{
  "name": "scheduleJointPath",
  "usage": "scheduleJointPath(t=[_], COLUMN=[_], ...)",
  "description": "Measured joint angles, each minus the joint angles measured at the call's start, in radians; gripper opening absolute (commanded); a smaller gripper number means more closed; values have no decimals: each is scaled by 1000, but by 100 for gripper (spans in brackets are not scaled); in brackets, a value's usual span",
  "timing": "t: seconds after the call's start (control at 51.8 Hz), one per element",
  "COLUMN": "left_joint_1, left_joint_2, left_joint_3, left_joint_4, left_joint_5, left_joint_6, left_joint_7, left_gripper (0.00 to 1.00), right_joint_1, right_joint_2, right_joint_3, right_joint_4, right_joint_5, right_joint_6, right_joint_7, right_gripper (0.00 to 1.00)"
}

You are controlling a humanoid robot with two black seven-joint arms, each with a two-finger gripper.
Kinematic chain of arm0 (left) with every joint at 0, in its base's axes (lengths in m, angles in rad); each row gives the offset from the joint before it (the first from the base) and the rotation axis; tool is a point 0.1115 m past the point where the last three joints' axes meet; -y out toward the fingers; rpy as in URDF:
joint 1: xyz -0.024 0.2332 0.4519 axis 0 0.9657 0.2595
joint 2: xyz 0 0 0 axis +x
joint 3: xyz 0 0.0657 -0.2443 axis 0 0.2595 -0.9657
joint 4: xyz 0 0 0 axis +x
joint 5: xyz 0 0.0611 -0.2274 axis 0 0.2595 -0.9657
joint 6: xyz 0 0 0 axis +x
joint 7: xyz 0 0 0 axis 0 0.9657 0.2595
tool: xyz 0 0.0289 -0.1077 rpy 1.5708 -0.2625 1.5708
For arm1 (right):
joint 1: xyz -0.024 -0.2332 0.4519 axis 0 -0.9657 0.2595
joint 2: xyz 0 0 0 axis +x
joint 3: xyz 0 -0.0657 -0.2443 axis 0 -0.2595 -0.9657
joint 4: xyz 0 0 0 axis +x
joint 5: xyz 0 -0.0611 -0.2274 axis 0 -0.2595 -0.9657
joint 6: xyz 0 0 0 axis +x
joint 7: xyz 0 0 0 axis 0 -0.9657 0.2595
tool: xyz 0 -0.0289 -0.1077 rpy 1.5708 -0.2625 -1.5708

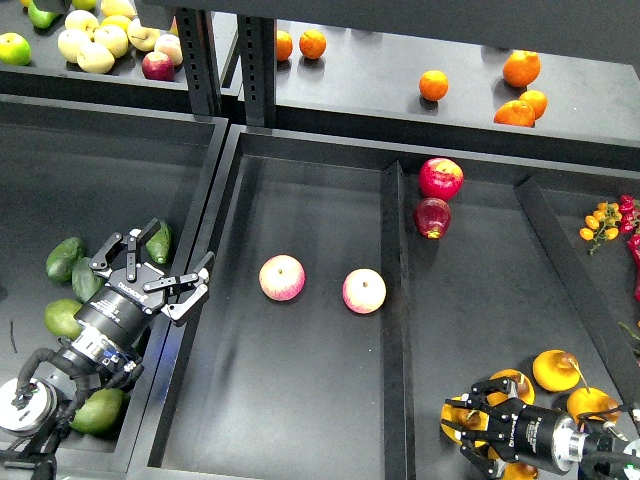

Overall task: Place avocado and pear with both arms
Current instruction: 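Carry the pear into the pear bin and open the right gripper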

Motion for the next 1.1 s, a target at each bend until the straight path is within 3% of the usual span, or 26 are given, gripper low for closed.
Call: scheduleJointPath(t=[0.386, 0.734, 0.946, 1.101], left_joint_1=[2, 2, 2, 2], left_joint_2=[0, 0, 0, 0], left_joint_3=[1, 1, 1, 0], left_joint_4=[0, 1, 1, 0], left_joint_5=[0, 0, 0, 0], left_joint_6=[0, 0, 0, 0], left_joint_7=[0, 0, 0, 0], left_gripper=[99, 99, 99, 99], right_joint_1=[-9, -10, -10, -10], right_joint_2=[9, 15, 15, 12], right_joint_3=[-2, -3, -4, -5], right_joint_4=[-18, -23, -23, -17], right_joint_5=[0, 0, 0, 1], right_joint_6=[0, 0, 0, -6], right_joint_7=[0, 0, 0, 0], right_gripper=[20, 30, 39, 57])
